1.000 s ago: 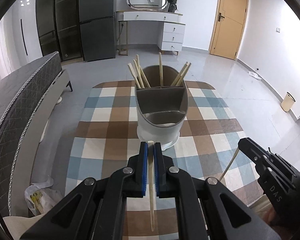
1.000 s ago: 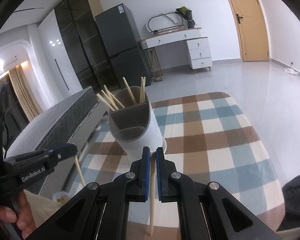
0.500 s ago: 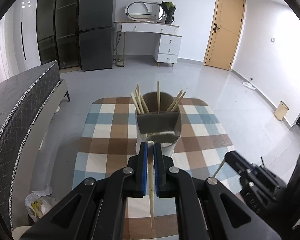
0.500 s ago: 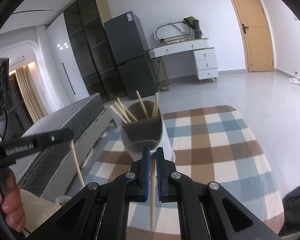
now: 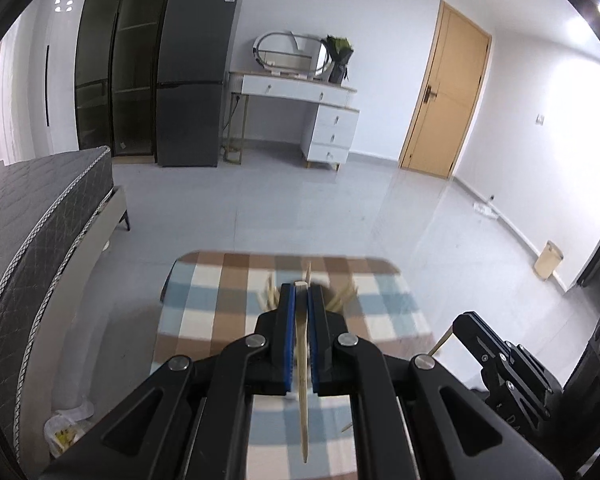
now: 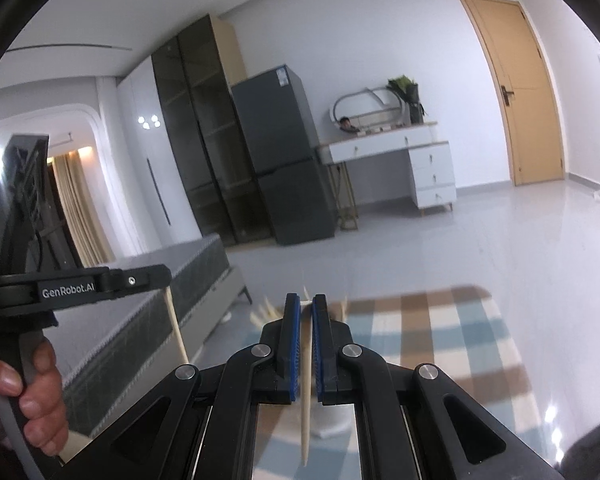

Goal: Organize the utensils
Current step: 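Lift both held sticks up over the utensil holder, then open both grippers to drop the sticks into the holder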

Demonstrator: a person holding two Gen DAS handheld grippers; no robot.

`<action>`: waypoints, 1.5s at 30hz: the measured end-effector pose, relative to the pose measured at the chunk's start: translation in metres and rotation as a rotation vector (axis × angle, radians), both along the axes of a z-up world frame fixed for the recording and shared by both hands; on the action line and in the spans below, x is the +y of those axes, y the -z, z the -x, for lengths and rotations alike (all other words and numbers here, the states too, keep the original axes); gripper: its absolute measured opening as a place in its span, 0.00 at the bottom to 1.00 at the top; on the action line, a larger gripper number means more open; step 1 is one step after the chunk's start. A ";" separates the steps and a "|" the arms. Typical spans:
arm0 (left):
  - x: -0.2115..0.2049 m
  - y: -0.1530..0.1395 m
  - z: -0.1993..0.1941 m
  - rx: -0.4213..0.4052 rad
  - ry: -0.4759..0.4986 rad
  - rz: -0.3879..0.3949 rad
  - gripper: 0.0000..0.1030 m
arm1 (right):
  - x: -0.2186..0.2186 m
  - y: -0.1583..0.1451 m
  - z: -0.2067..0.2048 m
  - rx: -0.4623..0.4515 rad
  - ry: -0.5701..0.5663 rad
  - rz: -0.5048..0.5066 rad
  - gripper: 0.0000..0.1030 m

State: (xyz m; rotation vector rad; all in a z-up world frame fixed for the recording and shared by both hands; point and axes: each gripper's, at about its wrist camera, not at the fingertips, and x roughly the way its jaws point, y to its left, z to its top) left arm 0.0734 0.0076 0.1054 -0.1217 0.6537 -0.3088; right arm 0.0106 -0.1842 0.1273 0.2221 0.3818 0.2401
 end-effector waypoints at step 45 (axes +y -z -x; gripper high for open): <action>-0.006 0.058 -0.094 -0.071 -0.009 0.094 0.02 | 0.007 0.042 -0.132 0.030 -0.117 0.081 0.05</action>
